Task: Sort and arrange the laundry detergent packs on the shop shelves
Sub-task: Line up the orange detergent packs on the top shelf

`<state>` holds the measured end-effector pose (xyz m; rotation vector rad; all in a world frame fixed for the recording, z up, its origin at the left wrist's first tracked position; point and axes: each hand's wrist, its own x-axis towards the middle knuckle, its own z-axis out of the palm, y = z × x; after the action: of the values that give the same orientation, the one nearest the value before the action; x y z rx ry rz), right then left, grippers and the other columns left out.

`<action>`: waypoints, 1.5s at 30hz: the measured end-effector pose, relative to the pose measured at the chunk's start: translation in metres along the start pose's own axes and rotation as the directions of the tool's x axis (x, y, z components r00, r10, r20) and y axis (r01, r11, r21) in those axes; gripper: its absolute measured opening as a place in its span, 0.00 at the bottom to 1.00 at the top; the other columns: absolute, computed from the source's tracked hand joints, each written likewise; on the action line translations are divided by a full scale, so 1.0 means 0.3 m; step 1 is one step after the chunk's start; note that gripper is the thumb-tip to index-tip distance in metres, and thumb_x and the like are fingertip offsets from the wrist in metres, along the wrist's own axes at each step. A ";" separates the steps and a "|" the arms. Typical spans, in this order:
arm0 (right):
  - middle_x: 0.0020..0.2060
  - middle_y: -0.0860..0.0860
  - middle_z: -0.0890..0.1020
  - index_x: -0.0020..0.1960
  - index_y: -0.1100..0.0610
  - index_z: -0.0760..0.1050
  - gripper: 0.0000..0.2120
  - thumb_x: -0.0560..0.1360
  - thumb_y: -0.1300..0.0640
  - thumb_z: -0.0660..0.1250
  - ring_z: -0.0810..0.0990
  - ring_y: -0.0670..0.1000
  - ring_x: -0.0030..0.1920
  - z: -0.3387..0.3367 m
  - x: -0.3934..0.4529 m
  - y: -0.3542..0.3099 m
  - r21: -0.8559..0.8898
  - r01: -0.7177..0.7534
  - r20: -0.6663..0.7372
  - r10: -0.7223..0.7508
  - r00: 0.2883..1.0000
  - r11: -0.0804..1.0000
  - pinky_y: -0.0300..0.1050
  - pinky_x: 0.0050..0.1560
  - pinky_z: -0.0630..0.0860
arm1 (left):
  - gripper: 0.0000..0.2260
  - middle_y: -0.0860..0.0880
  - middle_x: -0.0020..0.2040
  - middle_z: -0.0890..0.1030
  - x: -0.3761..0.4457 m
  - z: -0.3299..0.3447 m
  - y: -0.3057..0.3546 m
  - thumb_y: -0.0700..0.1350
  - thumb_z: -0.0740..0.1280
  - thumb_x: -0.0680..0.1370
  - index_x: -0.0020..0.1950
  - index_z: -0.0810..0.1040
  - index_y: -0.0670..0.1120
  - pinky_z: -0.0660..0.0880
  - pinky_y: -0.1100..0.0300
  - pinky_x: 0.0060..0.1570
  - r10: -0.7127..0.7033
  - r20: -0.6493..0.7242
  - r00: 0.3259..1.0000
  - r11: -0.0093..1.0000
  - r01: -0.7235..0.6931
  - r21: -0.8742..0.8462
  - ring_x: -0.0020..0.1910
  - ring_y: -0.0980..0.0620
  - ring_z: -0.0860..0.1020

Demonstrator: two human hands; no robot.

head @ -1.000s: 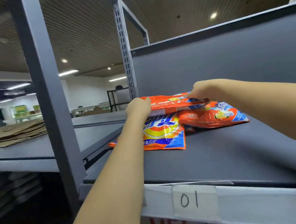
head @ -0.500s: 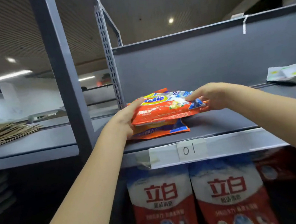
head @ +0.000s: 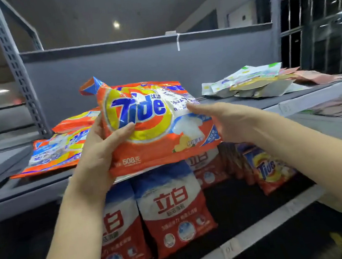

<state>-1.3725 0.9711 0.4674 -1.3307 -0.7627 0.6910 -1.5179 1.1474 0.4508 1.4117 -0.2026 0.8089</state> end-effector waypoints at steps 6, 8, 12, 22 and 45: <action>0.45 0.56 0.85 0.53 0.60 0.77 0.16 0.65 0.62 0.68 0.84 0.53 0.40 -0.300 -0.313 0.131 0.014 0.193 -0.218 -0.185 0.958 0.981 0.48 0.43 0.82 | 0.25 0.47 0.43 0.86 -0.054 0.306 -0.218 0.56 0.81 0.51 0.44 0.84 0.50 0.79 0.61 0.33 -0.145 0.142 0.979 0.989 0.144 0.015 0.39 0.51 0.84; 0.45 0.55 0.85 0.51 0.56 0.77 0.17 0.64 0.65 0.73 0.84 0.52 0.43 -0.414 -0.416 0.210 -0.057 0.256 -0.320 -0.261 0.911 0.965 0.46 0.44 0.82 | 0.16 0.46 0.42 0.85 -0.068 0.432 -0.314 0.50 0.77 0.59 0.45 0.83 0.47 0.78 0.62 0.31 -0.250 0.167 0.954 0.965 0.259 -0.033 0.37 0.51 0.84; 0.47 0.54 0.85 0.52 0.55 0.76 0.19 0.62 0.65 0.73 0.84 0.54 0.47 -0.612 -0.599 0.377 -0.085 0.220 -0.464 -0.234 0.855 0.972 0.46 0.48 0.81 | 0.25 0.44 0.47 0.85 -0.143 0.673 -0.544 0.54 0.82 0.52 0.47 0.85 0.48 0.80 0.57 0.38 -0.318 0.163 0.934 0.928 0.342 -0.148 0.43 0.47 0.84; 0.46 0.55 0.85 0.51 0.58 0.77 0.12 0.70 0.69 0.70 0.84 0.54 0.47 -1.041 -0.729 0.773 0.021 -0.075 -0.651 0.071 0.756 0.997 0.50 0.49 0.81 | 0.17 0.37 0.46 0.84 -0.288 1.024 -1.032 0.50 0.72 0.67 0.50 0.81 0.40 0.81 0.52 0.37 -0.575 0.039 0.817 0.811 0.576 -0.099 0.40 0.41 0.84; 0.57 0.57 0.80 0.73 0.59 0.63 0.25 0.80 0.50 0.58 0.79 0.58 0.56 -1.560 0.090 1.069 -0.457 -0.345 -0.716 -0.109 0.689 0.820 0.46 0.48 0.73 | 0.19 0.50 0.40 0.79 0.230 1.104 -1.755 0.49 0.58 0.80 0.63 0.74 0.36 0.71 0.70 0.36 -0.002 -0.611 0.792 0.866 0.307 0.394 0.36 0.66 0.77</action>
<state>-0.9800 0.7593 0.1157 -2.0405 -0.2044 -0.0379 -1.0394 0.8951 0.1361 1.5226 0.6476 1.1708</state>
